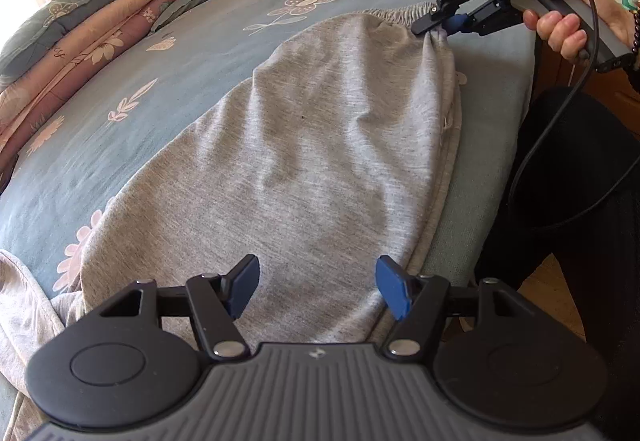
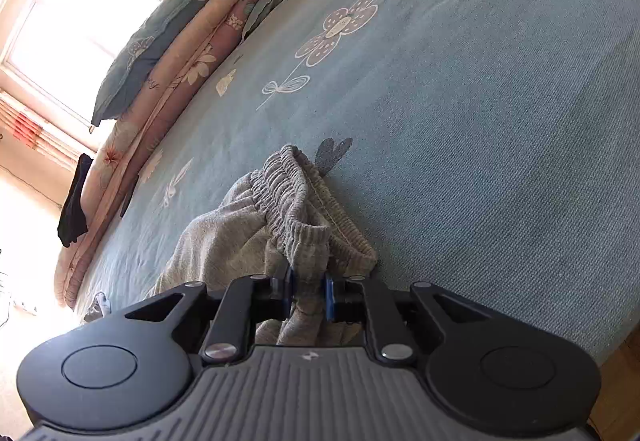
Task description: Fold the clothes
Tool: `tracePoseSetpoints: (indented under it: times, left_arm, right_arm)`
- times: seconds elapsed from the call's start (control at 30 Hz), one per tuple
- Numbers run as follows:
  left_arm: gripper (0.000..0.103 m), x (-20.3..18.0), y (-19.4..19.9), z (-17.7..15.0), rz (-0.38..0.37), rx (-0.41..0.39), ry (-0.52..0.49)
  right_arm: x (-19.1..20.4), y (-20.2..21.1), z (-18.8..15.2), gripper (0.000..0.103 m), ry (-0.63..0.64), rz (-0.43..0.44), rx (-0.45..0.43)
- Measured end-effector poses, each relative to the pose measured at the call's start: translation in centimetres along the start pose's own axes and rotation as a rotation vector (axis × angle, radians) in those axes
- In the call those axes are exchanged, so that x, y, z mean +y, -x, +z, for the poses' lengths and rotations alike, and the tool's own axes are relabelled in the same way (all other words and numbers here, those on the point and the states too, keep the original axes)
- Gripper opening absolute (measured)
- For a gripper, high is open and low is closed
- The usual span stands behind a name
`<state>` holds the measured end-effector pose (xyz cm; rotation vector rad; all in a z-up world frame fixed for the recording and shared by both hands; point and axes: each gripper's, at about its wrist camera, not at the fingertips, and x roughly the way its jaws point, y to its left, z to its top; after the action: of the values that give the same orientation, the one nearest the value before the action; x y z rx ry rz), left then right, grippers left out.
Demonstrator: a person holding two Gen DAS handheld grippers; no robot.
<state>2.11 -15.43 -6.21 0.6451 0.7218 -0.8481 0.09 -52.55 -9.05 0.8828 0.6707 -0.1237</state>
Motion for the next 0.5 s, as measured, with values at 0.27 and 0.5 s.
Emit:
tracePoseSetpoints:
  times: [0.27,0.5]
  left_arm:
    - [0.066,1.0,1.6,-0.5,-0.013,-0.006,0.010]
    - [0.066,1.3,0.2,1.7,0.001,-0.042,0.036]
  right_arm:
    - [3.7,4.0,-0.7,0.034,0.103,0.040,-0.084]
    - [9.9,-1.8,-4.8,0.041,0.282,0.090,0.116]
